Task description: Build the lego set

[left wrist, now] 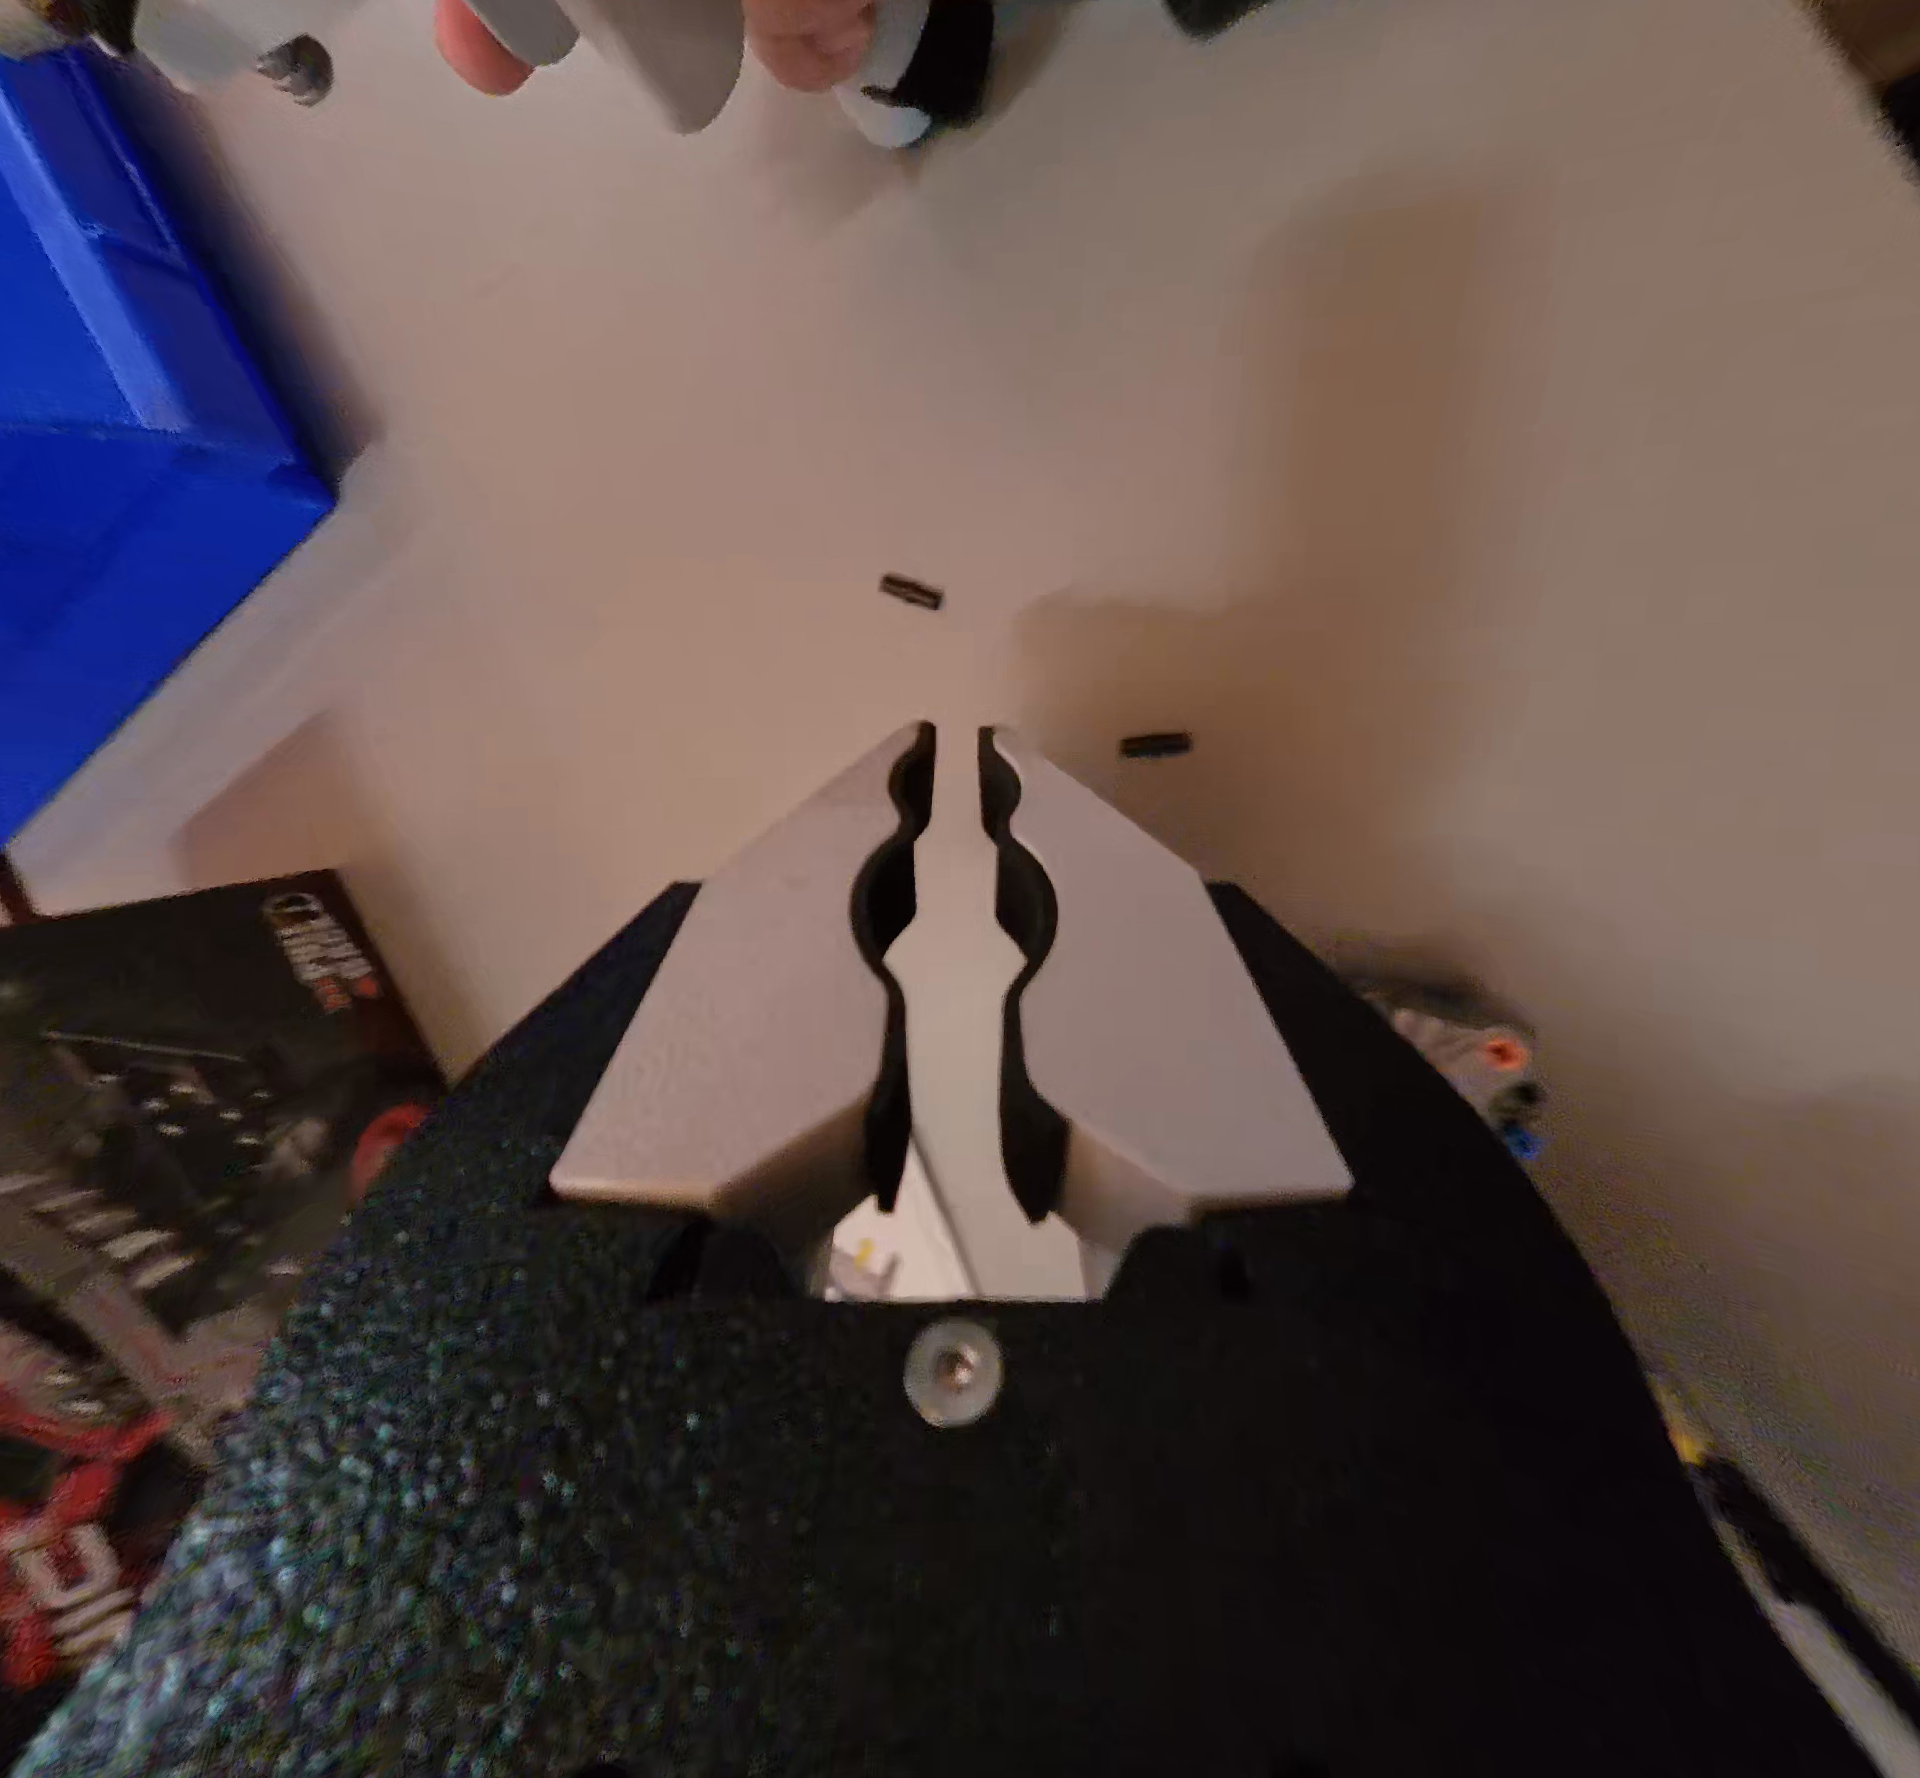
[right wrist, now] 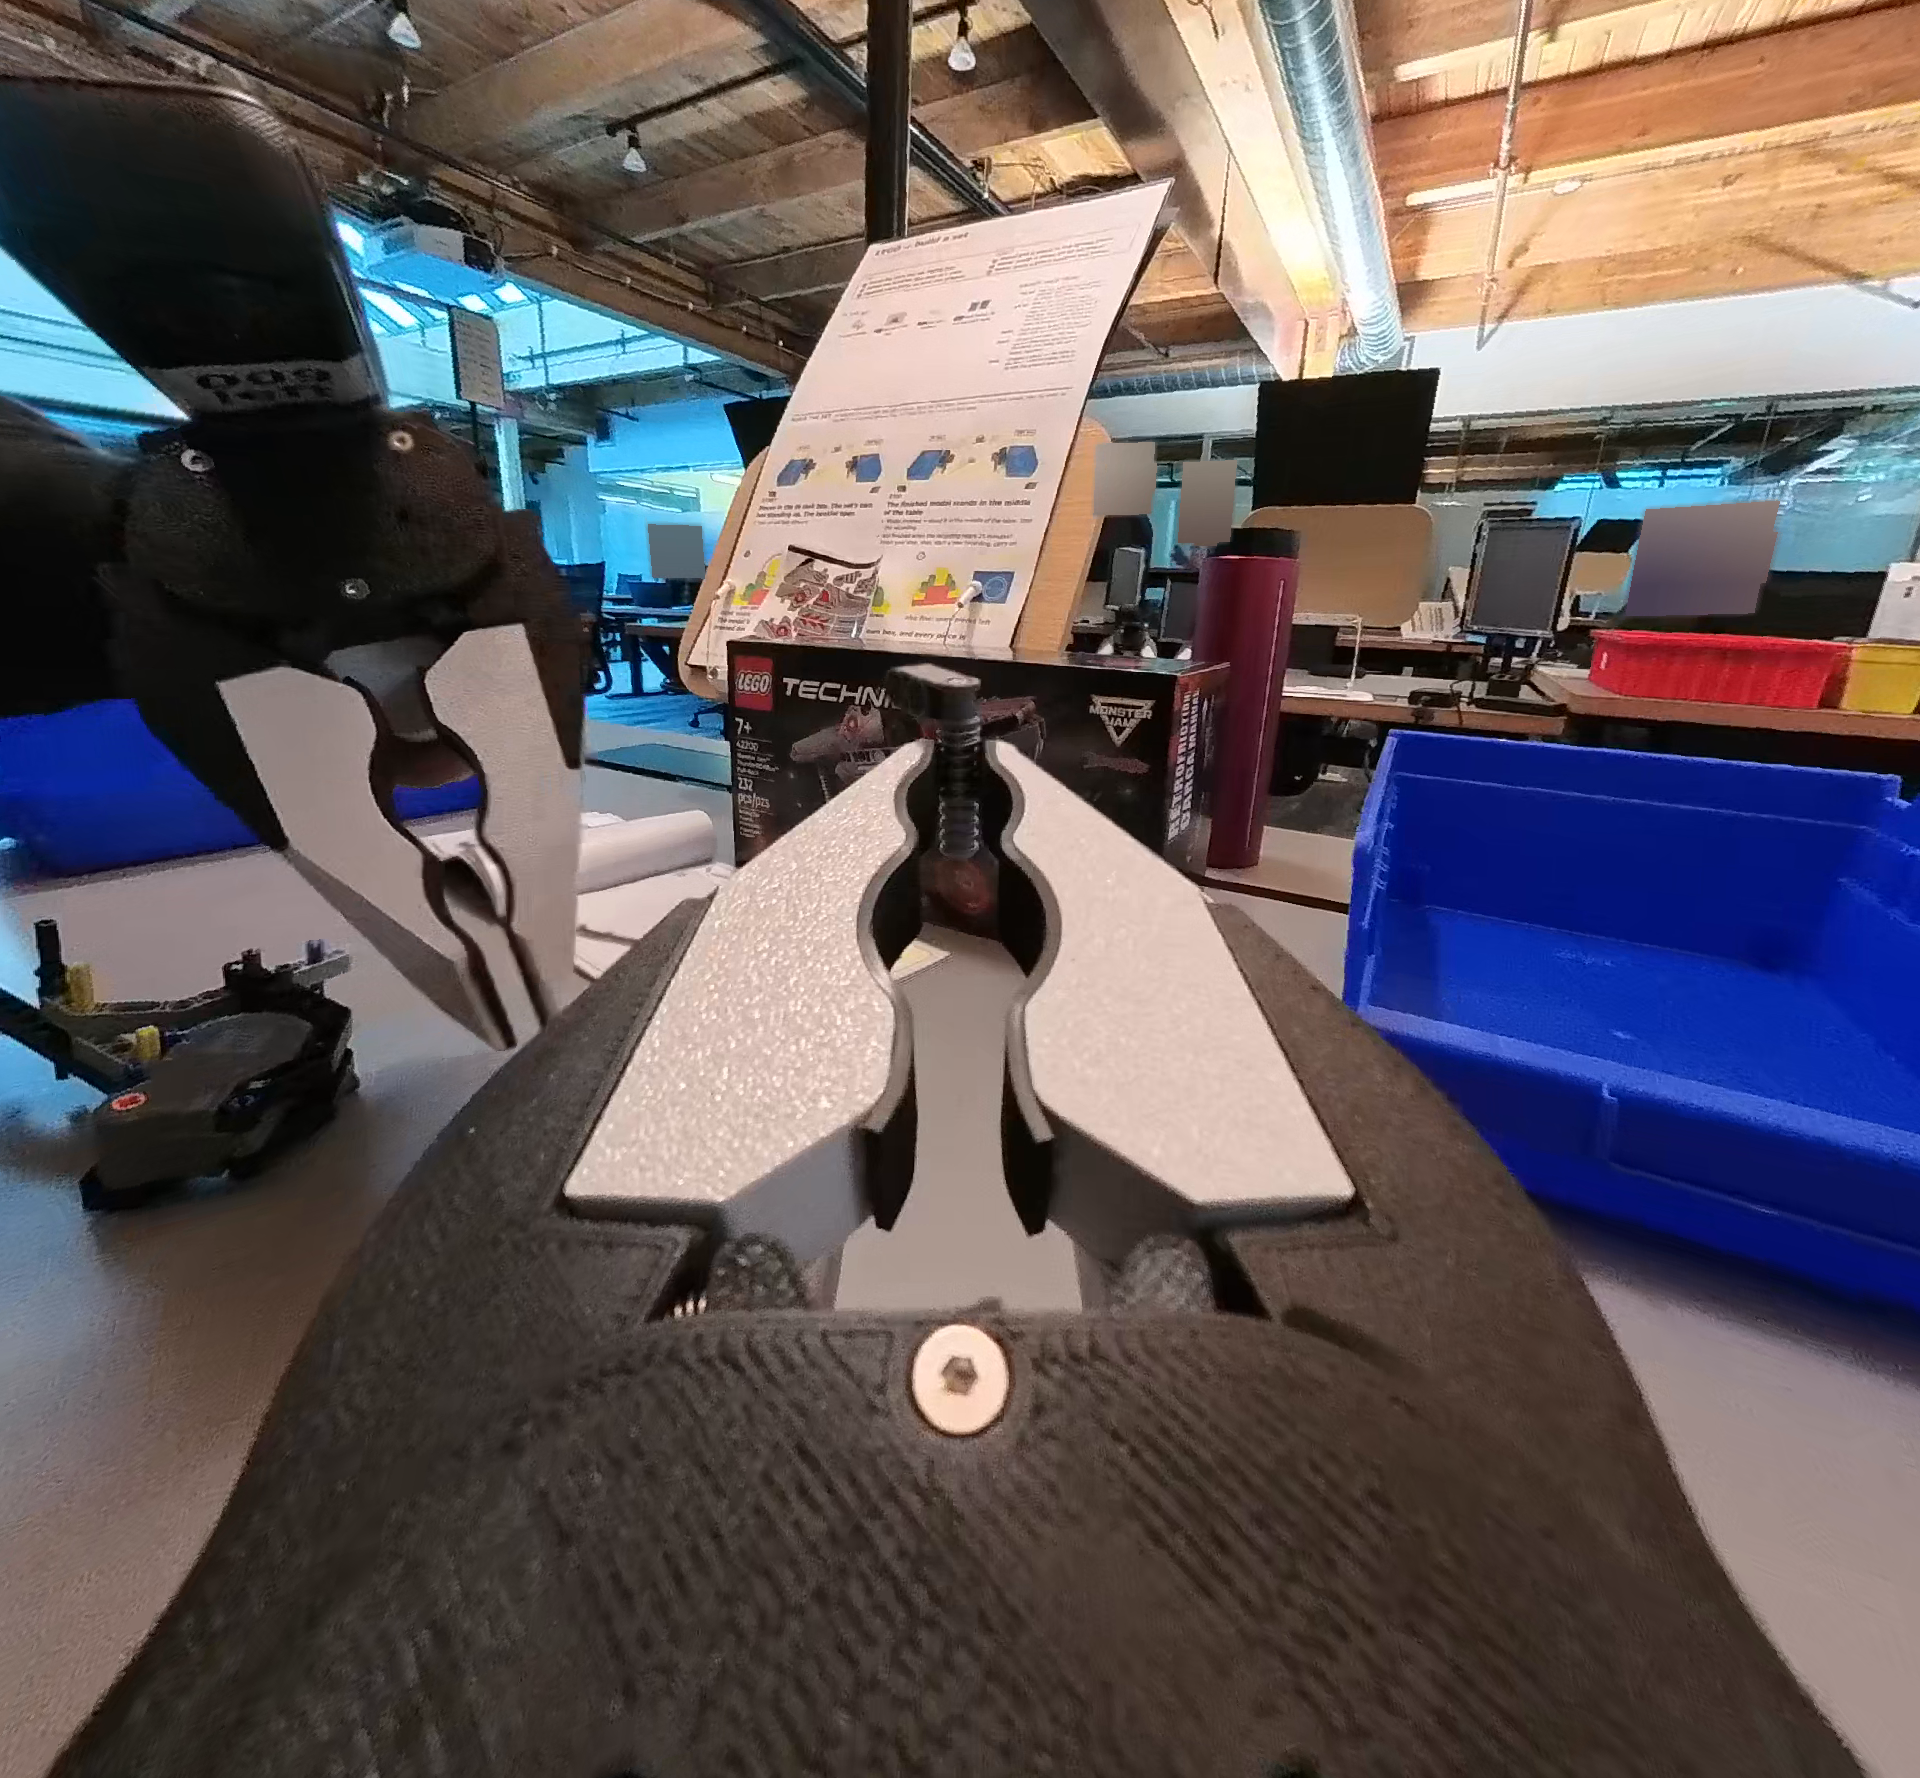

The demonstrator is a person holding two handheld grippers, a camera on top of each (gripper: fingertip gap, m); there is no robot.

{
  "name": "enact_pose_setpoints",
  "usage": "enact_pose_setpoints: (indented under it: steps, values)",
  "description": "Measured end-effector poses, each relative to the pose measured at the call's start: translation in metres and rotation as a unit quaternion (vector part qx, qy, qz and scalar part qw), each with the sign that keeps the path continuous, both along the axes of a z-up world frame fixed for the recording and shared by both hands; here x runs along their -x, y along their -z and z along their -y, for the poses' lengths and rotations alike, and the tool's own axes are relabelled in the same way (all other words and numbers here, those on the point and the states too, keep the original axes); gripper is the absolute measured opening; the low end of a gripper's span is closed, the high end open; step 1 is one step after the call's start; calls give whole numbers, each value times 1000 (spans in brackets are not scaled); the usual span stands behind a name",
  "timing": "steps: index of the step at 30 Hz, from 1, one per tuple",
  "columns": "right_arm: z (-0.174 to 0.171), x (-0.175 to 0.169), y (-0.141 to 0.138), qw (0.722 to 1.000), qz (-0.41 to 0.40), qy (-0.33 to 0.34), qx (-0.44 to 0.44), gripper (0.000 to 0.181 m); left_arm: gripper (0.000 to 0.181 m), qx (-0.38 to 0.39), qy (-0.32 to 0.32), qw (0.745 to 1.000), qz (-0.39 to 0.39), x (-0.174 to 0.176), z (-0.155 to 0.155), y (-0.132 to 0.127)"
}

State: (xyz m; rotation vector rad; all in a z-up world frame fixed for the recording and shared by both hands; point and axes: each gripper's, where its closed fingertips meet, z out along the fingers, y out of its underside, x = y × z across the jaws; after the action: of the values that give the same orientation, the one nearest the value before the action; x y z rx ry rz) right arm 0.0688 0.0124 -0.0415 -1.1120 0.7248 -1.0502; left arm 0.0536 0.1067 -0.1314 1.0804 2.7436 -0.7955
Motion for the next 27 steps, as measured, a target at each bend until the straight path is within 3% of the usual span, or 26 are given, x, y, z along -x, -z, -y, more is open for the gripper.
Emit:
enact_pose_setpoints:
  steps: [7,12,15,20,24,27]
  values:
    - [4,4,-6,999,9,-24,-47,4,22,14,172,983,63,-11,32,31]
    - [11,7,-12,995,23,-34,-89,5,28,-36,177,982,-50,4,39,48]
    - [15,8,-14,995,28,-26,-90,5,10,-27,192,978,-73,8,42,45]
    - [13,7,-13,996,26,-25,-84,5,17,11,246,969,31,-8,54,43]
    - [18,4,-10,996,16,-8,-84,5,23,3,325,937,130,-3,53,52]
    - [16,3,-8,997,12,-5,-75,4,13,-13,365,917,162,4,50,54]
